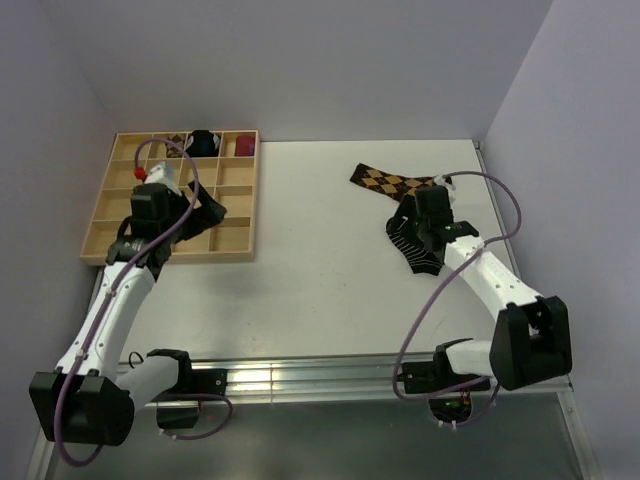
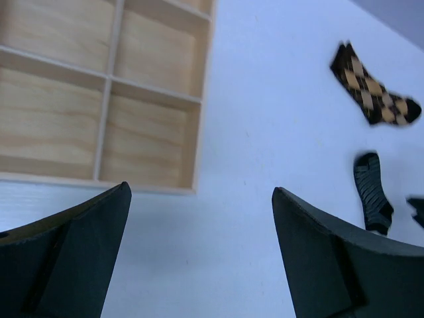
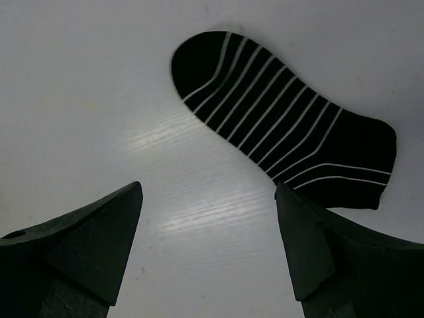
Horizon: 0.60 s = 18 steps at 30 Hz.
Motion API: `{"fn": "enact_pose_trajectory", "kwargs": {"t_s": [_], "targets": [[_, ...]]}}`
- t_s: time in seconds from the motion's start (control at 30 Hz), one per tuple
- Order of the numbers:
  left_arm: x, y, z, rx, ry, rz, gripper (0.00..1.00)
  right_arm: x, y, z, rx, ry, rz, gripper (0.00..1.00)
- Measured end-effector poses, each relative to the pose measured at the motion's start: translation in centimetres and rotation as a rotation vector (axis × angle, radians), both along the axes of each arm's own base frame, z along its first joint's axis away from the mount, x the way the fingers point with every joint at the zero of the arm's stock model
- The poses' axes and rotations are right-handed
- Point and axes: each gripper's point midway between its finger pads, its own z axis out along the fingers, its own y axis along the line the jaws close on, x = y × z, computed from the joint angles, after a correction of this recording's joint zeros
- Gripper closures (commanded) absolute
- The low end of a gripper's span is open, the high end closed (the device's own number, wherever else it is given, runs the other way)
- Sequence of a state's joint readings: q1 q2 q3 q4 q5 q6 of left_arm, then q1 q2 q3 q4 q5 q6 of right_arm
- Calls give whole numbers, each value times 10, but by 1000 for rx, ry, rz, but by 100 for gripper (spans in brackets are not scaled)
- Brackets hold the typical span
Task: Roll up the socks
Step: Place the sock in the storage box, then move the sock to the center of the board.
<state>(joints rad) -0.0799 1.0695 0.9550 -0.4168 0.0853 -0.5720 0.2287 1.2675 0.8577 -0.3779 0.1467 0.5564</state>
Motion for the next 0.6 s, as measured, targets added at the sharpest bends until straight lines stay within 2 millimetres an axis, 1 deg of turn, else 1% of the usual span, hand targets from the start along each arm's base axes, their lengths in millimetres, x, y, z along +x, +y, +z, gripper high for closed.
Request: {"fn": "enact_pose_trajectory", "kwargs": {"t_s": [0.07, 0.13, 0.2, 0.27, 0.33, 0.4, 0.43, 0.6], "targets": [[-14, -19, -14, -15, 5, -76, 7, 1, -15, -17, 41, 52, -61, 14], [-27, -32, -26, -27, 15, -139, 7, 0, -33, -38, 72, 110, -131, 14], [-35, -40, -31, -32, 13, -178, 8, -5, -46, -57, 94, 165, -182, 14], [-39, -43, -34, -25, 3, -203, 8, -10, -53, -73, 105, 219, -208, 14], [-40, -43, -34, -21, -6, -210, 8, -13, -55, -84, 113, 254, -218, 14], [-39, -43, -32, -14, -16, -214, 8, -14, -53, -94, 129, 286, -213, 19], [-39, -43, -32, -10, -18, -216, 8, -13, -52, -96, 136, 293, -209, 19], [-38, -43, -37, -9, -3, -220, 8, -3, -37, -93, 215, 264, -173, 21]]}}
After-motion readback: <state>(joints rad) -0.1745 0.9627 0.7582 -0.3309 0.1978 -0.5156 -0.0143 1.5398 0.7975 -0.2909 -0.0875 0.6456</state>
